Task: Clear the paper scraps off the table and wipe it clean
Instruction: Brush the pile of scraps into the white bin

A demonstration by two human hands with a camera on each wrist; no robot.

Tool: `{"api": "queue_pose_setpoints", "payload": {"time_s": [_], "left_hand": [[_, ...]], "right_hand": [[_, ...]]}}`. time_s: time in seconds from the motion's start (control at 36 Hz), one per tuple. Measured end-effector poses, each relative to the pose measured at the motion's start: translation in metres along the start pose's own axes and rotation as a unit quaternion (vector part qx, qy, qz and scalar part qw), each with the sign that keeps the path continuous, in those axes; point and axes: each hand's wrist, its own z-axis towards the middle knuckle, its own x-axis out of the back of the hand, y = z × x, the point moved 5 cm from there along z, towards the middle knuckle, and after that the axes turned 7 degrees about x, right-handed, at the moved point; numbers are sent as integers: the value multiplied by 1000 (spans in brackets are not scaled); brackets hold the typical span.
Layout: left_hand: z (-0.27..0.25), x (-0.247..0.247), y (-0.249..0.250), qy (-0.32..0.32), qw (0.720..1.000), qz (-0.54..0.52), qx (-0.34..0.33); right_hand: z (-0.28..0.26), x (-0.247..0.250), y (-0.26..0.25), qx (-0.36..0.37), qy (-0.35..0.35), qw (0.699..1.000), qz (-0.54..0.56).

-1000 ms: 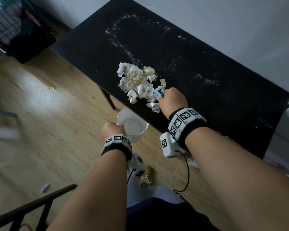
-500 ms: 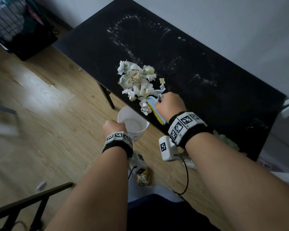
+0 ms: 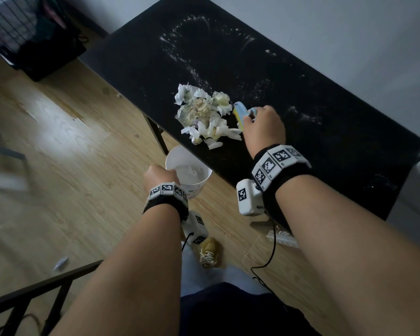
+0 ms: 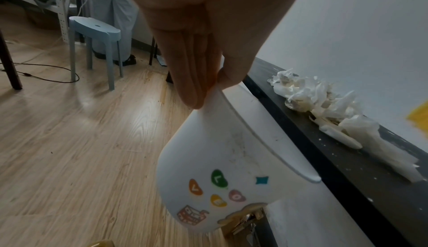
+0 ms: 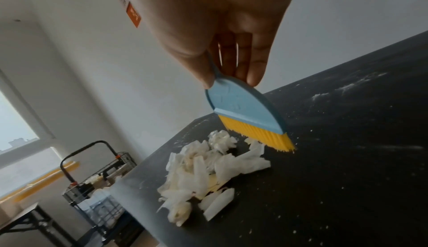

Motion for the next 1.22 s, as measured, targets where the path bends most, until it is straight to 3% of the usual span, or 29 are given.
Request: {"api": "queue_pose_setpoints", "payload": {"time_s": [0.08,0.22,0.44,0.64,1.22], "left_hand": [[5,0,0,3,1000,5,-2],[10,0,4,2,1000,17,-1],[10,0,11,3,1000,12,-1],[7,0,15,3,1000,9,-3],[6,7,12,0,1000,6,3]], "right_hand": [[12,-2,11,-21,-2,1000,-21],[22,-20,23,-47,-82,994,-58],[15,-37,7,-63,-155,983,-70],[5,-38,-10,-14,-192,979,-67],[-17,-38,-37,48,-205,977,17]]}}
